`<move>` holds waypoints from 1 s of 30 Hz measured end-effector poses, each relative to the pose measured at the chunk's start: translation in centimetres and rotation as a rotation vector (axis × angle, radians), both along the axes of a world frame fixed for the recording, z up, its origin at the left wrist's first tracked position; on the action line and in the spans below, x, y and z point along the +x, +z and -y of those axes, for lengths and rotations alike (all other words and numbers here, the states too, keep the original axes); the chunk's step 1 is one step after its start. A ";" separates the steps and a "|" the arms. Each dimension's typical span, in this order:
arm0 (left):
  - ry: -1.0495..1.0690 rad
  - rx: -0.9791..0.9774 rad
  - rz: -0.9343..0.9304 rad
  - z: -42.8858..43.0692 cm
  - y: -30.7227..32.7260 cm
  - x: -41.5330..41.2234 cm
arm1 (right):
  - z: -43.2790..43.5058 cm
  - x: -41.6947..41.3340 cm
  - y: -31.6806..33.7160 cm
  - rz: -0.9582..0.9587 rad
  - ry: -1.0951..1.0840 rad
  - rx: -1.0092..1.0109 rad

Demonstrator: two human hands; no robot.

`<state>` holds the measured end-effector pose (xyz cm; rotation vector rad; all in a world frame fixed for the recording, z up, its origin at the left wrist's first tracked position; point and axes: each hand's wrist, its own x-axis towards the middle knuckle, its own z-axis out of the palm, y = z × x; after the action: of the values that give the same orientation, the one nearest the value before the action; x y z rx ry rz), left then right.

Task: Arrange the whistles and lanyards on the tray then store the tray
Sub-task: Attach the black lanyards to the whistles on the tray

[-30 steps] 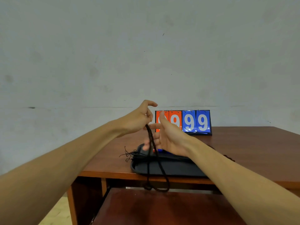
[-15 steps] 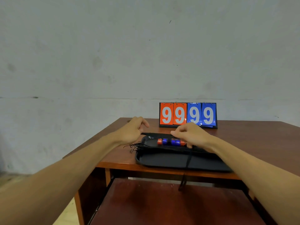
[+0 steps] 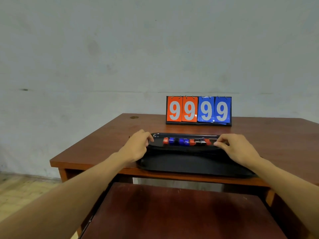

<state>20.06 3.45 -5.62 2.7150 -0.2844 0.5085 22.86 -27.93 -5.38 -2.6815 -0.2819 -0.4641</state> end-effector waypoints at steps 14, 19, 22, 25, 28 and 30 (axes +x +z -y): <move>-0.066 0.441 0.197 3.2 0.3 0.5 | 0.4 1.4 -2.4 -0.034 0.014 -0.207; -0.188 0.442 0.130 6.5 -0.4 1.2 | 0.1 1.3 -2.6 -0.043 0.020 -0.187; -0.228 0.535 0.117 8.0 -1.2 1.8 | 0.9 1.3 -2.8 -0.040 0.017 -0.197; -0.184 0.547 0.118 8.0 -1.5 2.0 | 0.7 1.7 -2.8 -0.025 0.041 -0.226; -0.141 0.509 0.103 7.8 -2.1 2.4 | 1.0 1.8 -2.4 -0.042 0.053 -0.252; -0.125 0.489 0.083 7.9 -2.3 2.5 | 1.7 1.8 -2.0 -0.045 0.059 -0.305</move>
<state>22.58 -4.40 -7.95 3.1172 -0.6748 0.5788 24.62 -29.61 -7.43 -2.9645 -0.4495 -0.3680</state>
